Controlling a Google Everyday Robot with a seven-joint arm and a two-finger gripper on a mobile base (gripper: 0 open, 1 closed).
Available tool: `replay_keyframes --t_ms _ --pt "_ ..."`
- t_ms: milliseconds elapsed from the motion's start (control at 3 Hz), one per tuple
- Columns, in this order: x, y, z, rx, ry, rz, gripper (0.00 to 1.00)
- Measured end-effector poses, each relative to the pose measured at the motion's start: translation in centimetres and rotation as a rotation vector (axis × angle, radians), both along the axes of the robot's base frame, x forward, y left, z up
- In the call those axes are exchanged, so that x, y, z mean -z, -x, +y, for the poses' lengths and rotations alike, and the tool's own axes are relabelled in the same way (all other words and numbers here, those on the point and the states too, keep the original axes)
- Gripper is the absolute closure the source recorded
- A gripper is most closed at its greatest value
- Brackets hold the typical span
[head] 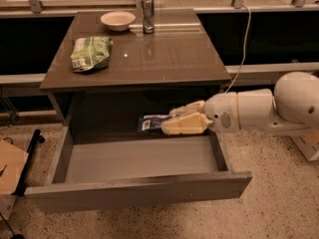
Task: Place rxbar blueberry into top drawer
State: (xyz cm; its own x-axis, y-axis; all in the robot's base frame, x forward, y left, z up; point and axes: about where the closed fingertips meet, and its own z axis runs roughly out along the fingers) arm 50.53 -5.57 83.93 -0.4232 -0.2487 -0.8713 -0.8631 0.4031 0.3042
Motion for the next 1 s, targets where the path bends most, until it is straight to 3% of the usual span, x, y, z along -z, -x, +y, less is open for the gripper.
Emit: replay_keyframes --t_ms 333,667,1000 --pt "4.6 -0.1 1.3 0.034 0.067 0.083 1.0" --pt "7.5 -2.3 3.0 0.08 0.119 0.093 1.0" --pt "11.9 -5.0 5.4 0.119 0.179 0.143 0.97"
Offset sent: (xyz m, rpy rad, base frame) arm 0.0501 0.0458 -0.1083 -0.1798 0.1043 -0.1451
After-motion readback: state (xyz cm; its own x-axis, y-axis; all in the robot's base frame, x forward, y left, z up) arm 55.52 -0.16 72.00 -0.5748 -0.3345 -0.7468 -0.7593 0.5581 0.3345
